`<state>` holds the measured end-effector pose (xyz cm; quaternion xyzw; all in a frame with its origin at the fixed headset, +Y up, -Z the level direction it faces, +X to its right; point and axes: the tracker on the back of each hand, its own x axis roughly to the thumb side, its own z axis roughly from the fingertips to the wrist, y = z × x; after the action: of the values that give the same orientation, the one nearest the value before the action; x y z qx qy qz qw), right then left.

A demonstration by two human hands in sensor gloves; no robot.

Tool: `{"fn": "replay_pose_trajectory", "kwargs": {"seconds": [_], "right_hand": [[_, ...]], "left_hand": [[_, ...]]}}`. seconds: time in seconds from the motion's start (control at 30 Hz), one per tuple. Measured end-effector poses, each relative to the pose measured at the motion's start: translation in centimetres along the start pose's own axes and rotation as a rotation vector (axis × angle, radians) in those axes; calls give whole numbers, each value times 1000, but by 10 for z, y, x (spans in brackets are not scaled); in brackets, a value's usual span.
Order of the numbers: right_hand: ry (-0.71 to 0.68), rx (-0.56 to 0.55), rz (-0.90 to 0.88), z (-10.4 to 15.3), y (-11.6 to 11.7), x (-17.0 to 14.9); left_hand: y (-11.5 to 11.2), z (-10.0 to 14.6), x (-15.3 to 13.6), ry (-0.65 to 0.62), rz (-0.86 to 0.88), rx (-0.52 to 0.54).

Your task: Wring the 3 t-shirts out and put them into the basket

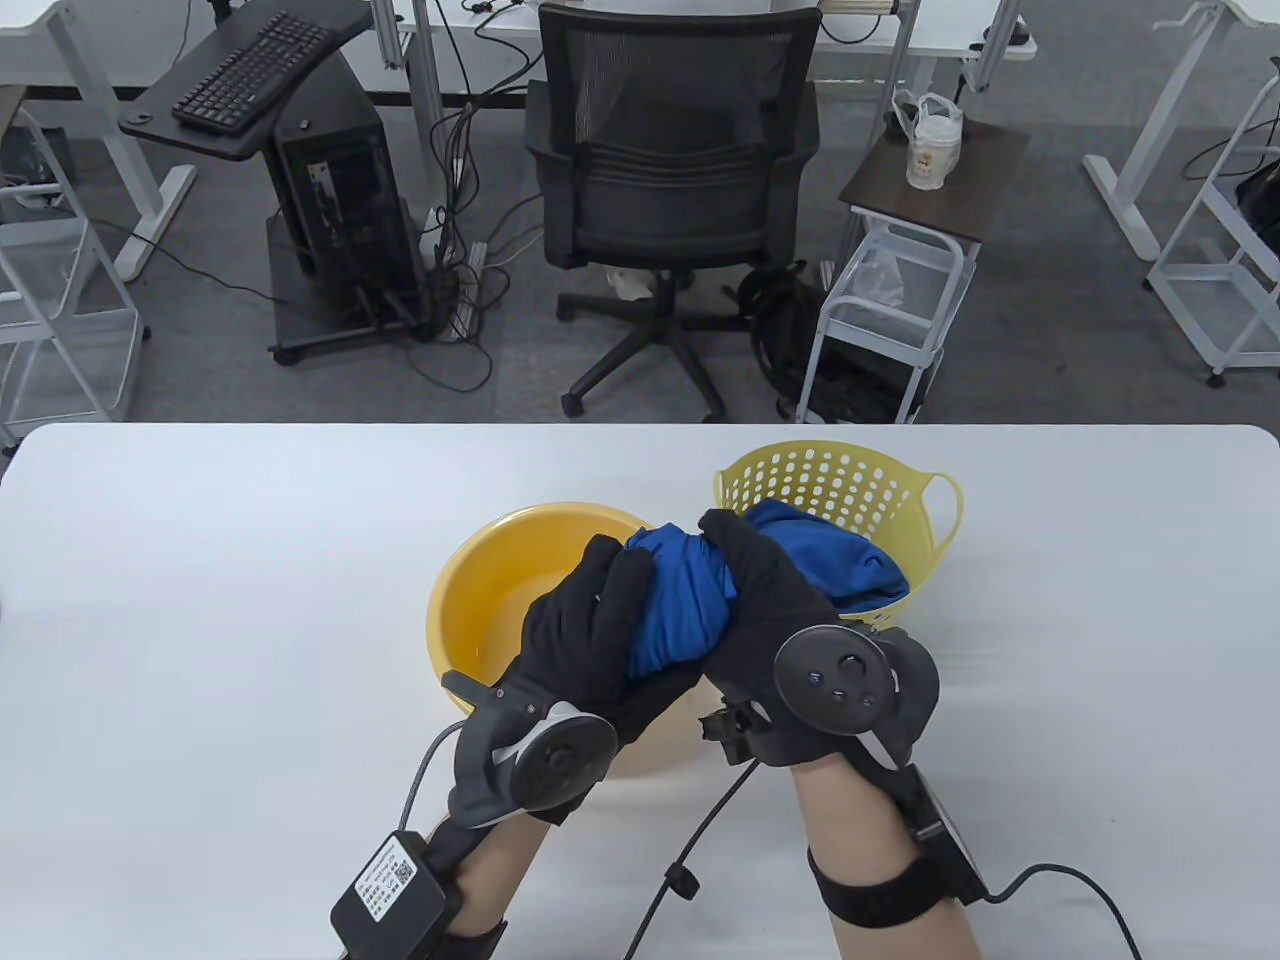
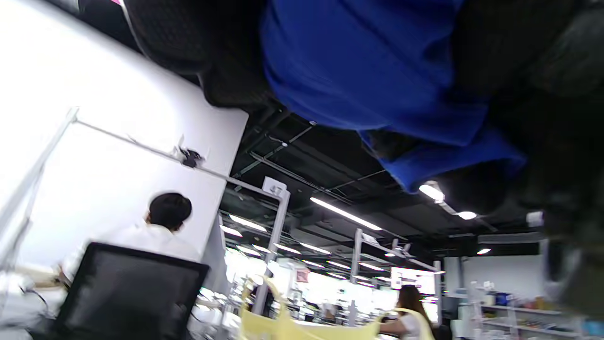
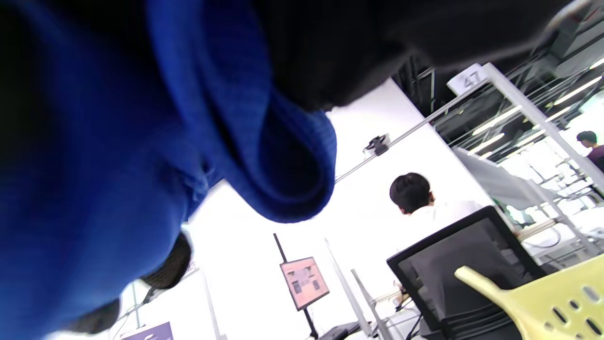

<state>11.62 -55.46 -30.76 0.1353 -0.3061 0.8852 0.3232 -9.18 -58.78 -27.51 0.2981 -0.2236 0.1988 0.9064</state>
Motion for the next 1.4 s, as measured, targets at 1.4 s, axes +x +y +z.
{"fn": "replay_pose_trajectory", "kwargs": {"seconds": [1.4], "right_hand": [[210,193,144,-18,24,-74]], "left_hand": [[-5,-11,-62,444,-252,-328]]}}
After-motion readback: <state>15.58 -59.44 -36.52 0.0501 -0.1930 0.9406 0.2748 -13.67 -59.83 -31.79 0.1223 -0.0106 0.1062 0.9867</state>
